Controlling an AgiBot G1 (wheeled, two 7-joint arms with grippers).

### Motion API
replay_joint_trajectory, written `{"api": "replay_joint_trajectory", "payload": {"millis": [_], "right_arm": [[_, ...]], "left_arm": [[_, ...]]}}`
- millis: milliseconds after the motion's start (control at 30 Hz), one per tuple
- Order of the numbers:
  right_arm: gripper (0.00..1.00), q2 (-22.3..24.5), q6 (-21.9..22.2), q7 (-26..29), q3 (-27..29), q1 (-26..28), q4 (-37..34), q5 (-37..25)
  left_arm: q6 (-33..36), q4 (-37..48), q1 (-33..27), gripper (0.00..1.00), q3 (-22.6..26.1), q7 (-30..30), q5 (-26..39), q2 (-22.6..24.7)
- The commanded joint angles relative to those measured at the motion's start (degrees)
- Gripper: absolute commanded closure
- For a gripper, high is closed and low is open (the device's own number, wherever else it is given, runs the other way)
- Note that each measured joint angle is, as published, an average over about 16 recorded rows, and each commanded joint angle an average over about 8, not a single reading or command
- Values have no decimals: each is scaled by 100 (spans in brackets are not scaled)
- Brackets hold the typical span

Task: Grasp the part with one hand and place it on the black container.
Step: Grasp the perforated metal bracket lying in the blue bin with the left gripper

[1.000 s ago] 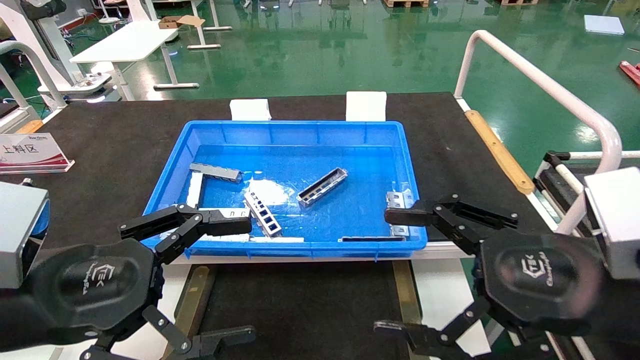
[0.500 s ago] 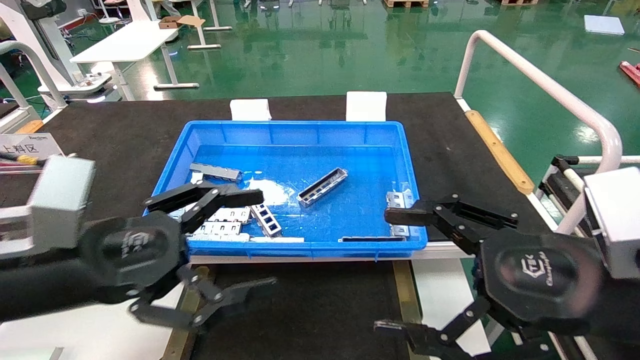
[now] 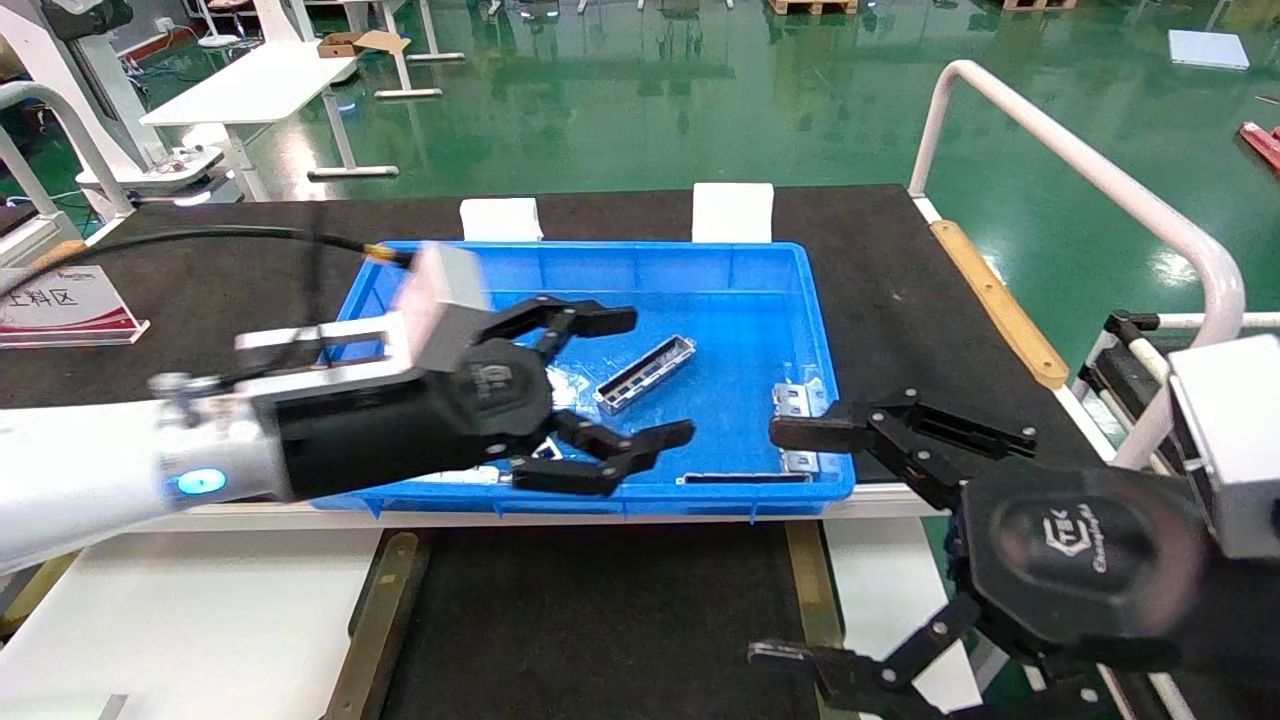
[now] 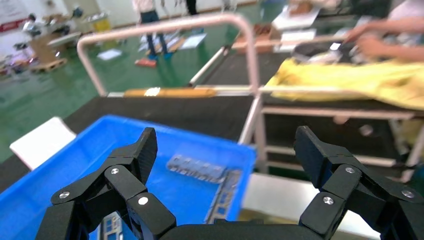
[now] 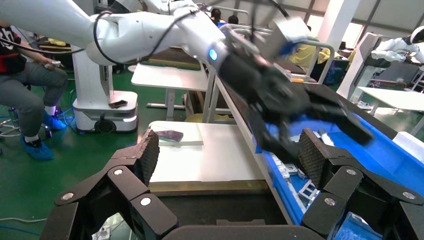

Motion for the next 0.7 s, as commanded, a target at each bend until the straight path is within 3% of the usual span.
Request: {"api": "replay_joint_trajectory", "payload": {"millis": [33, 400, 700], "right_arm": [[0, 0, 0, 0, 0, 0, 0, 0], [0, 0, 0, -1, -1, 0, 0, 1], [0, 1, 1, -1, -2, 1, 0, 1]], "left_arm": [[-230, 181, -114, 0, 138, 46, 284, 245], [-1848, 1915, -541, 0, 614, 622, 1490, 1586], [-2741, 3118, -794, 0, 763, 1125, 1581, 2198]]}}
